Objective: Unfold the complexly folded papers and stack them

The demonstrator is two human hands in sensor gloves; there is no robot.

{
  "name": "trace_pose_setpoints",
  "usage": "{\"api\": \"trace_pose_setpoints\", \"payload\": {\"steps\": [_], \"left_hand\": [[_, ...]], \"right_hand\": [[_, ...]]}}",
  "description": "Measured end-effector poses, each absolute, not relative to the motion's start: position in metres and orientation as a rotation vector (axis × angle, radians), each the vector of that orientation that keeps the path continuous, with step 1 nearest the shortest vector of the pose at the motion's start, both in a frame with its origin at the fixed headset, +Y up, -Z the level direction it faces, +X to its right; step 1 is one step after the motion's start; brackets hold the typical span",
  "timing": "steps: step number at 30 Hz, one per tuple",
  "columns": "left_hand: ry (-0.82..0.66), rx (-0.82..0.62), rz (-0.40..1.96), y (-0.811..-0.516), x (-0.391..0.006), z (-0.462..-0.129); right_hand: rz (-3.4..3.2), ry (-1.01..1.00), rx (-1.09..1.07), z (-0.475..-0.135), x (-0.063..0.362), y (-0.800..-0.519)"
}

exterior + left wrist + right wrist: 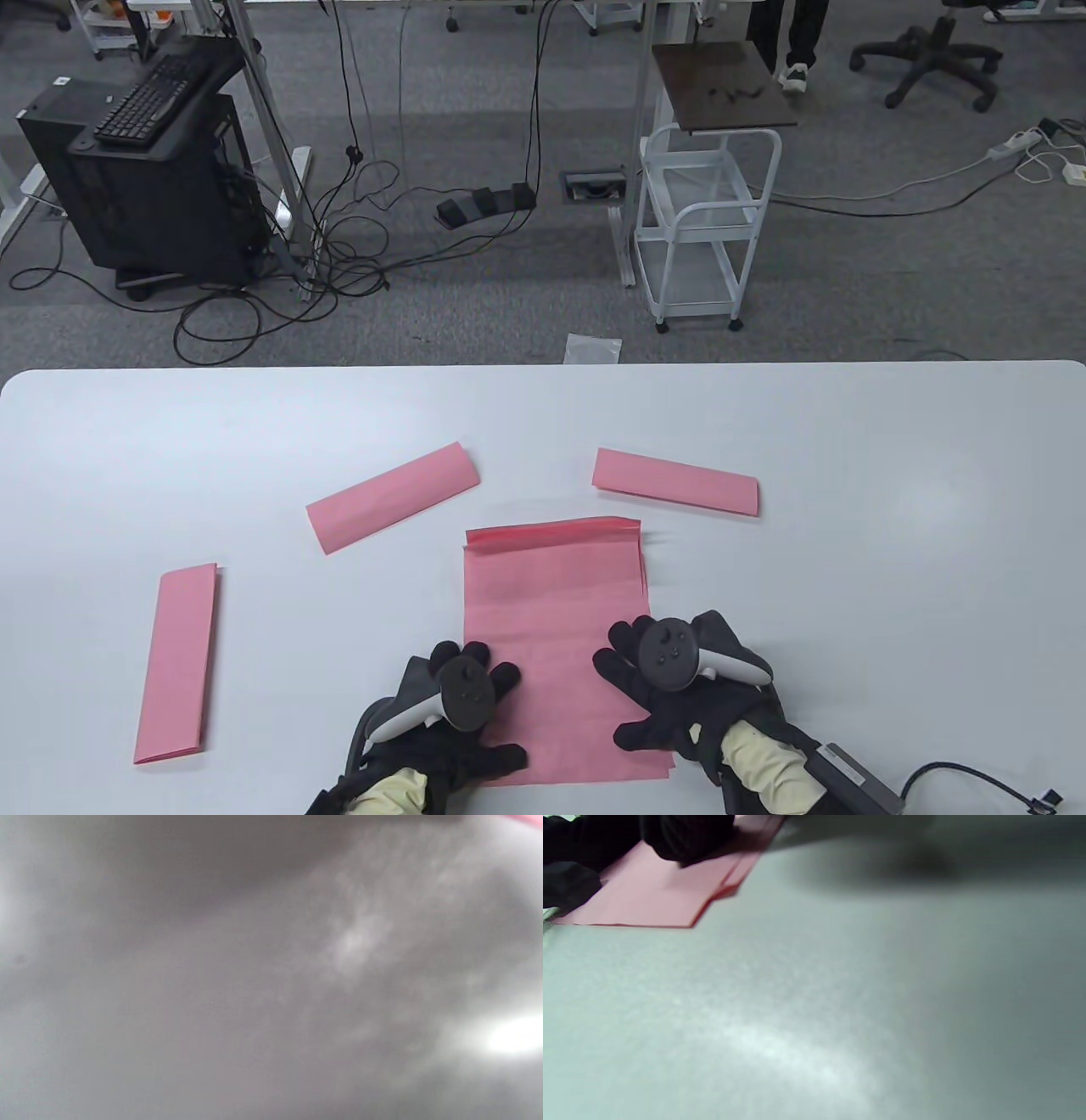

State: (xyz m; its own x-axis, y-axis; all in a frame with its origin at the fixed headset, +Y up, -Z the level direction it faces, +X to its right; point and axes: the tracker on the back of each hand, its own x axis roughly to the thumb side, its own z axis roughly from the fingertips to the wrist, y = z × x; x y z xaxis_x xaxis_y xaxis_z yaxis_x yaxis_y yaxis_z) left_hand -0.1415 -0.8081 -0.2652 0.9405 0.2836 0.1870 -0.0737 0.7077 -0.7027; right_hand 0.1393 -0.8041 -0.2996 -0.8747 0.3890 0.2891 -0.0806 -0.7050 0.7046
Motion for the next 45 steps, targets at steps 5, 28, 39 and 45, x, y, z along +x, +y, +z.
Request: {"api": "trace_pose_setpoints", "payload": {"steps": [5, 28, 39, 45], "left_hand": [[-0.386, -0.753, 0.124, -0.788, -0.105, -0.265], [-0.202, -0.817, 0.088, -0.795, -0.167, -0.274], [-0.509, -0.759, -0.051, -0.794, -0.084, -0.295], [-0.32, -0.724, 0.1, -0.805, -0.114, -0.33]], "right_hand": [[2.59, 1.05, 0.618, -0.3, 0.14, -0.806], [2.561, 1.052, 0.605, -0.299, 0.142, -0.806], [2.552, 1.054, 0.603, -0.299, 0.142, -0.807], [2.553, 1.05, 0.606, -0.299, 0.142, -0.807]]}}
